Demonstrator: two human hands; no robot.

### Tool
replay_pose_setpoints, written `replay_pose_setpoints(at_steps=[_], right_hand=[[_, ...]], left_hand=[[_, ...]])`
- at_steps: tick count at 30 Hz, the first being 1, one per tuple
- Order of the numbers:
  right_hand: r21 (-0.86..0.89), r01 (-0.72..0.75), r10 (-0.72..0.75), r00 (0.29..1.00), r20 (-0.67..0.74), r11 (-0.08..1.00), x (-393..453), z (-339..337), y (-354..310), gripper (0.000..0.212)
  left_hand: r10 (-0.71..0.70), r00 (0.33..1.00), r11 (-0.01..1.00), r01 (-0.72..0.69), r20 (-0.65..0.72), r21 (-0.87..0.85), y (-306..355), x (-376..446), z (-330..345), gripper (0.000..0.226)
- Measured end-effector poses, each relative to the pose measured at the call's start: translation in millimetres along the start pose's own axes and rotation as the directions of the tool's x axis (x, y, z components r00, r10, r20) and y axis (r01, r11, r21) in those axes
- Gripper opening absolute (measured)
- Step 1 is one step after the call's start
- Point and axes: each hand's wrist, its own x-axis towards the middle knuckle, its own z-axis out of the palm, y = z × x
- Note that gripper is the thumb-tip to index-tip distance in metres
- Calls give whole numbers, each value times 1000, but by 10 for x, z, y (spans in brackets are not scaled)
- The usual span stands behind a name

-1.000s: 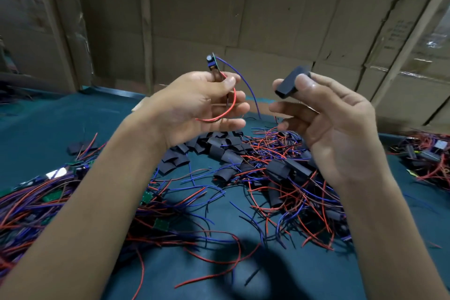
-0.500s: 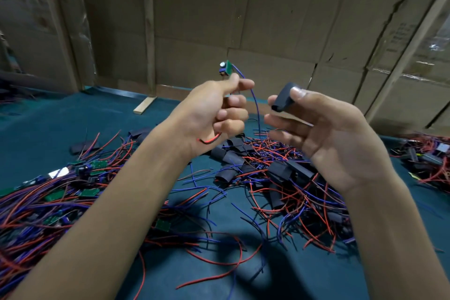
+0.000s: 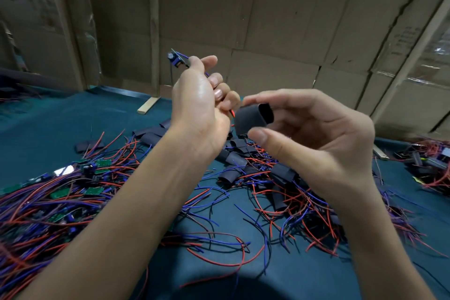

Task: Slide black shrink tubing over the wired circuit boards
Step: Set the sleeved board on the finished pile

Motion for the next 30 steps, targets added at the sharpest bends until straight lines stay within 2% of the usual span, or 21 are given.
replay_pose_setpoints(at_steps=[4,9,11,25,30], right_hand=[[-131,80,-82,997,-13,988,-8,6,13,39],[-120,81,-104,974,-202,989,-31,-50,32,29],[-117,91,-116,968,-222,989,-31,-79,34,29],[-289,98,-117,992,-50,952,-40,-1,198,31],[-439,93,-141,987,-79,894,-33,33,277,31]], left_hand=[[39,999,996,-38,-16,80,13,-52,36,33],[130,990,981,-121,-54,154,59,-61,32,34],[152,986,974,-136,-76,180,83,-56,27,34],[266,961,922,-232,-71,310,17,-80,46,37],[206,977,963,-193,-56,190,-2,-121,72,34]])
